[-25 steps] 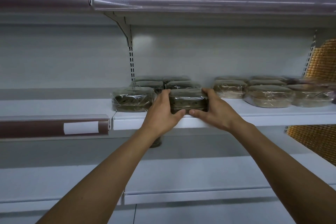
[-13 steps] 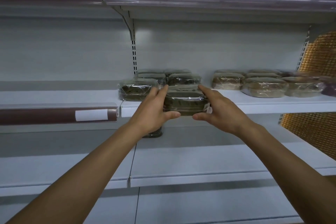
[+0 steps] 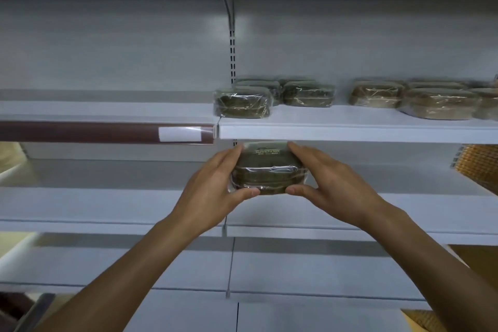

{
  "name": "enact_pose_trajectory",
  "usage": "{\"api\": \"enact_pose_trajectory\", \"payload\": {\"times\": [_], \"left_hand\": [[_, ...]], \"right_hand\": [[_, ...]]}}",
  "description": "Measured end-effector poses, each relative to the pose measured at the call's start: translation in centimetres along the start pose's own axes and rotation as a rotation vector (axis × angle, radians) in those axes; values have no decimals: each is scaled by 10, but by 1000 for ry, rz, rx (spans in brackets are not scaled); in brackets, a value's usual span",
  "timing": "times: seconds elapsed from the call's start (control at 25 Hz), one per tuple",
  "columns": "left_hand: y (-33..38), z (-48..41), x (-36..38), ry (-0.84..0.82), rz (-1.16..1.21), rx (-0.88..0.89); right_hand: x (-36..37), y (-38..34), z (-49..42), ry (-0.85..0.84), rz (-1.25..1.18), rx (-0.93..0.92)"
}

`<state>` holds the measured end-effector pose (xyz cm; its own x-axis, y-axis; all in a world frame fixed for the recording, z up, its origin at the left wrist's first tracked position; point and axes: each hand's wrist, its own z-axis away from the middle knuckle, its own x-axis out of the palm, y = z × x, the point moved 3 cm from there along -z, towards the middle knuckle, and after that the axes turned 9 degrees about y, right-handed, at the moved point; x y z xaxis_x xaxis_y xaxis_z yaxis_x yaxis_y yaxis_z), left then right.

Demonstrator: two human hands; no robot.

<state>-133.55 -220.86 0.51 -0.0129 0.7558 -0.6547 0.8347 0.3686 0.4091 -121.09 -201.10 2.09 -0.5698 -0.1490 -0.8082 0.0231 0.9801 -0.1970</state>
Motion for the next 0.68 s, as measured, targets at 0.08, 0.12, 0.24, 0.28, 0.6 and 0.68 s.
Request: {"api": "enact_pose_trajectory", "payload": {"times": [0.08,0.12,0.24,0.28,0.6,0.68], "left_hand": [[-15,15,11,-37,6,-43],[-22,21,18,-61,13,-72],[-43,35,45,-130,35,-139],[-49,37,54,-146,47,-153],[-97,45,127,-239,60,-291],[-103,46,142,-260,69,-320]], "right_hand": [[23,-3,8,-56,-2,5],[34,-2,12,-78,-7,16],[67,4,23,-137,-11,76],[77,7,26,-157,-11,100],[149,40,34,-196,-86,218],[169,49,37,-199,-109,241]]}}
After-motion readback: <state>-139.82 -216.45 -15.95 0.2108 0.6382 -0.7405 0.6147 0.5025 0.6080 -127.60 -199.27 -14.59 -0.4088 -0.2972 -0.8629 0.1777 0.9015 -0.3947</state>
